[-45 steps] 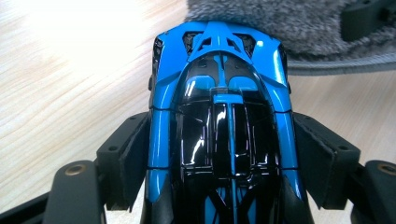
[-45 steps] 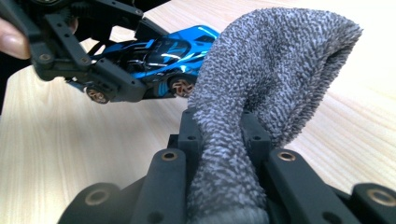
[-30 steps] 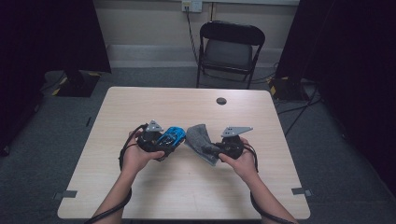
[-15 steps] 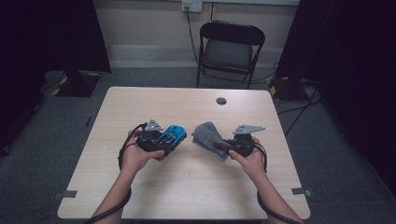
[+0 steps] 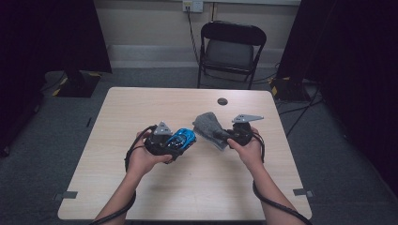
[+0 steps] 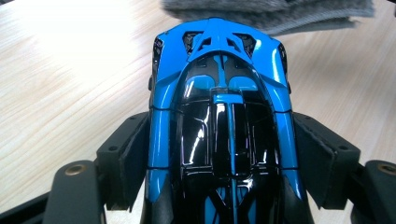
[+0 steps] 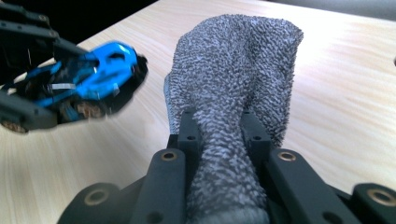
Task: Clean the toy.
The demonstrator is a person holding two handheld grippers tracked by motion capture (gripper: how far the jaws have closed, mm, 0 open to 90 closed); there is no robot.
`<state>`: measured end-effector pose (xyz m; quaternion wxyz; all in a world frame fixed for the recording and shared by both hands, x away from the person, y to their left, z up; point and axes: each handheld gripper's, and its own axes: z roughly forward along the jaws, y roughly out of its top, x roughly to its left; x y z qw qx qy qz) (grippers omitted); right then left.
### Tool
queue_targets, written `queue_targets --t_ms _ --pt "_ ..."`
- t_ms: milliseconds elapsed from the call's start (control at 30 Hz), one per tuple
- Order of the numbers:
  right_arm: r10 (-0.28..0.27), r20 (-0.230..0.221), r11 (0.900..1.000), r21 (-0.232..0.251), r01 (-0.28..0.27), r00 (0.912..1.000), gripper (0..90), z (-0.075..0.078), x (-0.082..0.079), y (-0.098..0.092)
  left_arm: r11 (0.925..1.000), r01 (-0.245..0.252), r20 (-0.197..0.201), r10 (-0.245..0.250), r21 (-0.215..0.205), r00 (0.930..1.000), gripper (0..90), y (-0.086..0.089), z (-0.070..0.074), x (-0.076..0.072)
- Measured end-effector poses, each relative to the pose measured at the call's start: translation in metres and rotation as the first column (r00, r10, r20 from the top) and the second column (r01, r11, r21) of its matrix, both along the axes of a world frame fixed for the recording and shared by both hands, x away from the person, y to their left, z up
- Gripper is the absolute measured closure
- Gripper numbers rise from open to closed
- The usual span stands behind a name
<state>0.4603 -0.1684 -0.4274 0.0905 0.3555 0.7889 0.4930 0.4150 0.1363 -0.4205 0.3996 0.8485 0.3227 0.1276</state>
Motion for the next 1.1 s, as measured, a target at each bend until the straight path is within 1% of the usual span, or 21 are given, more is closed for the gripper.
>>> queue_targets --t_ms 33,133,233,333,400,500,533,600,700,833,967,1000,1067,1100 --pt "-0.001 0.002 1.000 -0.001 0.001 1.0000 74.8 0.001 0.001 0.003 1.0000 0.004 -0.004 -0.004 -0.008 1.0000 26.0 -0.001 0.000 -0.001" --pt "0.010 0.005 1.000 -0.001 -0.010 0.9999 74.8 0.004 0.005 0.010 0.9999 0.014 0.002 -0.014 -0.005 0.9999 26.0 -0.004 0.001 -0.002" --pt "0.034 0.003 0.999 0.008 -0.034 0.9994 74.7 0.005 0.008 0.017 0.9996 0.028 0.000 -0.028 -0.007 0.9996 26.0 -0.006 0.001 -0.003" --pt "0.057 -0.001 0.998 0.006 -0.057 0.9984 74.7 0.006 0.008 0.023 0.9994 0.033 -0.006 -0.033 -0.013 0.9994 26.0 -0.007 0.000 -0.003" --pt "0.075 -0.001 0.997 0.004 -0.075 0.9972 74.7 0.005 0.007 0.027 0.9995 0.032 -0.004 -0.032 0.000 0.9995 26.0 -0.006 0.000 -0.003" --pt "0.096 -0.001 0.995 0.004 -0.096 0.9954 74.7 0.004 0.005 0.032 0.9996 0.027 -0.013 -0.027 0.001 0.9996 26.0 -0.004 -0.002 -0.002" --pt "0.100 -0.001 0.995 0.004 -0.100 0.9950 74.7 0.004 0.004 0.034 0.9996 0.026 -0.009 -0.026 0.007 0.9996 26.0 -0.003 -0.002 -0.002" --pt "0.109 0.000 0.994 0.007 -0.109 0.9941 74.7 0.003 0.004 0.035 0.9997 0.024 -0.019 -0.024 0.002 0.9995 26.0 -0.003 -0.004 -0.001" --pt "0.119 -0.001 0.993 0.009 -0.119 0.9929 74.7 0.003 0.003 0.036 0.9996 0.023 -0.014 -0.023 0.016 0.9996 26.0 -0.002 -0.004 -0.001" --pt "0.134 -0.001 0.991 0.008 -0.134 0.9910 74.8 0.003 0.001 0.037 0.9998 0.016 -0.019 -0.016 0.009 0.9997 26.0 -0.001 -0.005 0.000" --pt "0.146 -0.003 0.989 0.007 -0.146 0.9893 74.8 0.003 0.000 0.036 0.9999 0.010 -0.019 -0.010 0.014 0.9998 26.0 0.001 -0.005 0.001" --pt "0.149 -0.003 0.989 0.007 -0.149 0.9888 74.8 0.003 -0.001 0.036 0.9999 0.008 -0.025 -0.008 0.009 0.9997 26.0 0.002 -0.005 0.001" --pt "0.153 -0.001 0.988 0.009 -0.153 0.9882 74.8 0.003 -0.002 0.036 1.0000 0.004 -0.020 -0.004 0.008 0.9998 26.0 0.003 -0.005 0.002" --pt "0.156 0.000 0.988 0.010 -0.156 0.9878 74.8 0.002 -0.002 0.036 1.0000 0.002 -0.025 -0.002 0.005 0.9997 26.0 0.003 -0.006 0.002"
